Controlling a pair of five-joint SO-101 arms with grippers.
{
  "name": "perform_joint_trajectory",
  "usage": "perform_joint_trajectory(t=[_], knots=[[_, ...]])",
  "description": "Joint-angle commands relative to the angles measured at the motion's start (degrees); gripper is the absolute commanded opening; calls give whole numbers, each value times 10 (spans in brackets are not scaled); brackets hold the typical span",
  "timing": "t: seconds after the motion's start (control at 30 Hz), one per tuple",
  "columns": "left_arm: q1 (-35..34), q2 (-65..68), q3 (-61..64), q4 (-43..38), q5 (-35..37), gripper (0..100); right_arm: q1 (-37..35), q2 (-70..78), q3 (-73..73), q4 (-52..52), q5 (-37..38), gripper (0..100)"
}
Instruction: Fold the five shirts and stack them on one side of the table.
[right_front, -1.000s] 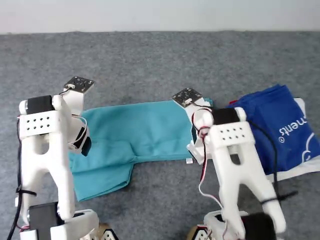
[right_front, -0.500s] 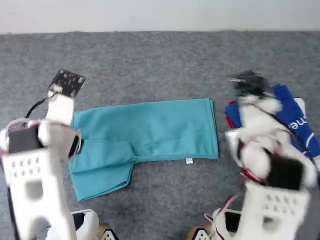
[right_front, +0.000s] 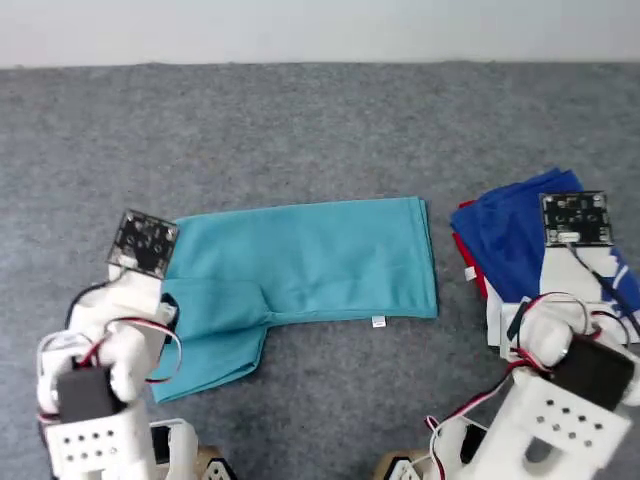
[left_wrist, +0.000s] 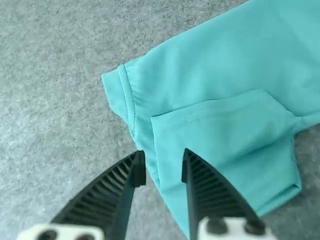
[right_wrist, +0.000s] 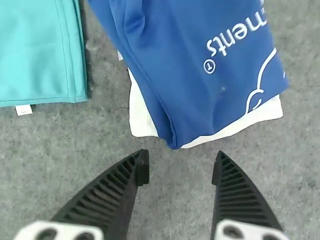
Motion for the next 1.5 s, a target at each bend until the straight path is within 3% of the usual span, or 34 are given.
perform_joint_trajectory(t=[0.0, 0.4, 0.63, 1.47], knots=[[-4, -69, 69, -44, -4, 128, 5, -7, 0, 3, -4, 209], [-4, -314, 284, -50, -5, 127, 5, -7, 0, 11, -4, 209], [-4, -303, 350, -48, -6, 127, 5, -7, 0, 29, -4, 209], [-1, -302, 350, -31, -5, 127, 2, -7, -1, 42, -4, 209]])
